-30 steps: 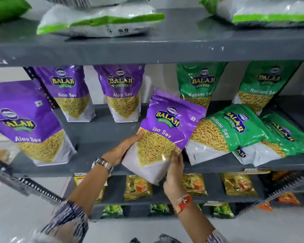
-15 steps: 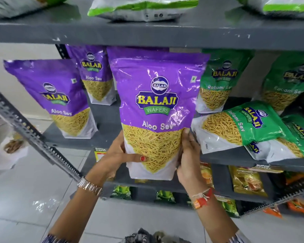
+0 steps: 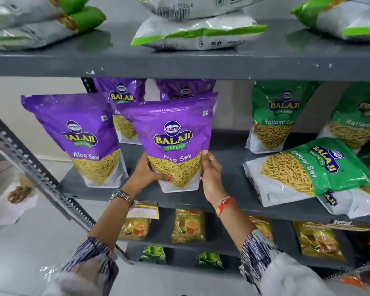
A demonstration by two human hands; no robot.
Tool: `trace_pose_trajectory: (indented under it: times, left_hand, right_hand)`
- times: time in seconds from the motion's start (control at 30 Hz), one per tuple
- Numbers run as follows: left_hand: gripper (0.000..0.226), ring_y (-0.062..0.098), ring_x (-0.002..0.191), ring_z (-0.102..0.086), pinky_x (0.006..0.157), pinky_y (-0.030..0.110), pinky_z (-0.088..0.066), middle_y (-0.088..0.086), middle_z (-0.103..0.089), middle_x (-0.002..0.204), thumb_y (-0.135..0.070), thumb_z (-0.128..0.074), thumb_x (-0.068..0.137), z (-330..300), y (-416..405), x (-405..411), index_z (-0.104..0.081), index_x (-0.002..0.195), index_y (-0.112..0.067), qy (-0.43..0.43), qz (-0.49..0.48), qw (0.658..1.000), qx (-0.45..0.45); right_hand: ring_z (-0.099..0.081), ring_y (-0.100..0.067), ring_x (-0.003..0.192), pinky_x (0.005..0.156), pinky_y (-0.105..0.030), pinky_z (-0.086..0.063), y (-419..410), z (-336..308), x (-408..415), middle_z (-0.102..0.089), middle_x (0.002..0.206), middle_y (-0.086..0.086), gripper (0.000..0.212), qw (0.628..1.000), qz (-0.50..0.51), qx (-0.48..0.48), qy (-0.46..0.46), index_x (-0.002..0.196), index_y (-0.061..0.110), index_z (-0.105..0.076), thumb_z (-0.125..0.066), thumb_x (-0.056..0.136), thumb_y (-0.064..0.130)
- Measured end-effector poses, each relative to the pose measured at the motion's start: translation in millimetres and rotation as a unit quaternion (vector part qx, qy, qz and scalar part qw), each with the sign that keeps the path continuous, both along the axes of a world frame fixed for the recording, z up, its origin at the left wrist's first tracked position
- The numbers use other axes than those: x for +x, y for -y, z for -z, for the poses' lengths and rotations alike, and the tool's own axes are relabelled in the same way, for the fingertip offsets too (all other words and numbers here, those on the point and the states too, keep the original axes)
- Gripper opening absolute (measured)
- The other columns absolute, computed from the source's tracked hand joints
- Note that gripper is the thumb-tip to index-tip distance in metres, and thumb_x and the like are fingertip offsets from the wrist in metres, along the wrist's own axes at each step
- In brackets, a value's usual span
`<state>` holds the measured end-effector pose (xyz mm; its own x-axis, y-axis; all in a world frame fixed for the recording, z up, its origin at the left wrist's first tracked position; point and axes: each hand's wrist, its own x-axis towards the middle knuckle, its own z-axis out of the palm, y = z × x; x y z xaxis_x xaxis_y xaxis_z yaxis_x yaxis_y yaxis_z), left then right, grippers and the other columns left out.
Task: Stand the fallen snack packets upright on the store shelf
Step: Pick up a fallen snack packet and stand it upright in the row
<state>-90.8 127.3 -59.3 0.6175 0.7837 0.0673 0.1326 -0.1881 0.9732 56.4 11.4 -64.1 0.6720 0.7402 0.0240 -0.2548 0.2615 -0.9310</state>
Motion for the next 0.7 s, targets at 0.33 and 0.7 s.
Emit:
trace_pose_trajectory:
  times: [0.33, 0.7]
  left_hand:
    - [0.127, 0.01, 0.135, -0.031, 0.112, 0.024, -0.028, -0.001, -0.024, 0.148, -0.063, -0.079, 0.046, 18.2, 24.2, 2.7, -0.01, 0.143, -0.017, 0.024, -0.093, 0.994, 0.051]
    - [0.037, 0.021, 0.106, -0.042, 0.092, 0.024, -0.039, 0.002, -0.042, 0.112, -0.015, -0.058, 0.08, -3.2, 131.3, 151.2, -0.046, 0.114, -0.011, 0.179, -0.056, 0.89, 0.415]
  right_hand:
    - [-0.06, -0.005, 0.111, 0.089, -0.02, -0.051, 24.8, 17.6, 6.2, -0.061, 0.126, -0.001, 0.032, 0.998, 0.052, -0.031, 0.035, 0.127, 0.029, -0.05, -0.051, 0.095, 0.025]
    - [-0.048, -0.017, 0.085, 0.083, -0.028, -0.048, 137.3, 29.1, 75.6, -0.042, 0.102, -0.01, 0.05, 0.866, 0.494, -0.044, -0.07, 0.109, 0.014, -0.038, -0.074, 0.076, 0.004]
